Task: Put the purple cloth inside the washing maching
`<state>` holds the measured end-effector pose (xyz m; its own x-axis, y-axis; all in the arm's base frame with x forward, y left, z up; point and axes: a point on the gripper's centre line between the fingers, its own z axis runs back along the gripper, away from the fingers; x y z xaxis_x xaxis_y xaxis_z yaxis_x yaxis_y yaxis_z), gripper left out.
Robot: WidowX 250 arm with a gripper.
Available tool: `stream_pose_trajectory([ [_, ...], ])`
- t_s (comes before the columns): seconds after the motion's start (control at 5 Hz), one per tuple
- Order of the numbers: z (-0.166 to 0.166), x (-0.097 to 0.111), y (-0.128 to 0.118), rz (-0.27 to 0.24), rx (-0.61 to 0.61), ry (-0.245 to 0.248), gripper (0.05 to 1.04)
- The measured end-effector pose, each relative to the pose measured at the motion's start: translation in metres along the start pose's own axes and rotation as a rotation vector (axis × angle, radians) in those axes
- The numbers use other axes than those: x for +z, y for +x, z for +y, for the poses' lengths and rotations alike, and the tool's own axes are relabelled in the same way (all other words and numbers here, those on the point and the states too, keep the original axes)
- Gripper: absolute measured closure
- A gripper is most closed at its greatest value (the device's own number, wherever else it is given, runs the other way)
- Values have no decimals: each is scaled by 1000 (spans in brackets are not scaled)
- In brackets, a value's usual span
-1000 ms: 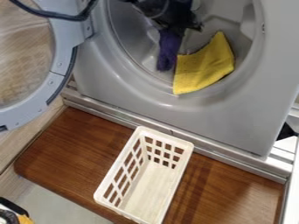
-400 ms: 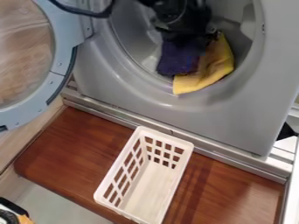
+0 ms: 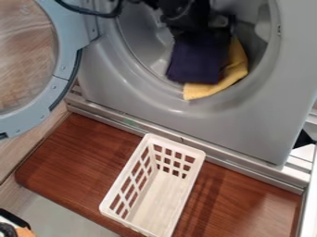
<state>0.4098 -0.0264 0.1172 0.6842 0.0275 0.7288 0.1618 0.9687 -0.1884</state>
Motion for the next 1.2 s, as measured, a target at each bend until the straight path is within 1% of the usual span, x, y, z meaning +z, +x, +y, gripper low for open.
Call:
stream_pose_trajectory([
  [0.2, -9, 15, 7, -120, -39, -246, 83],
  [0.4, -12, 38, 0, -79, -40, -272, 83],
  [0.6, -10, 68, -27, 125, 3, -97, 83],
  [0.8, -7, 85, -62, 273, 4, 5, 83],
  [1.0, -6, 87, -104, 398, 22, 18, 83],
  [1.2, -5, 74, -137, 480, 4, 15, 83],
])
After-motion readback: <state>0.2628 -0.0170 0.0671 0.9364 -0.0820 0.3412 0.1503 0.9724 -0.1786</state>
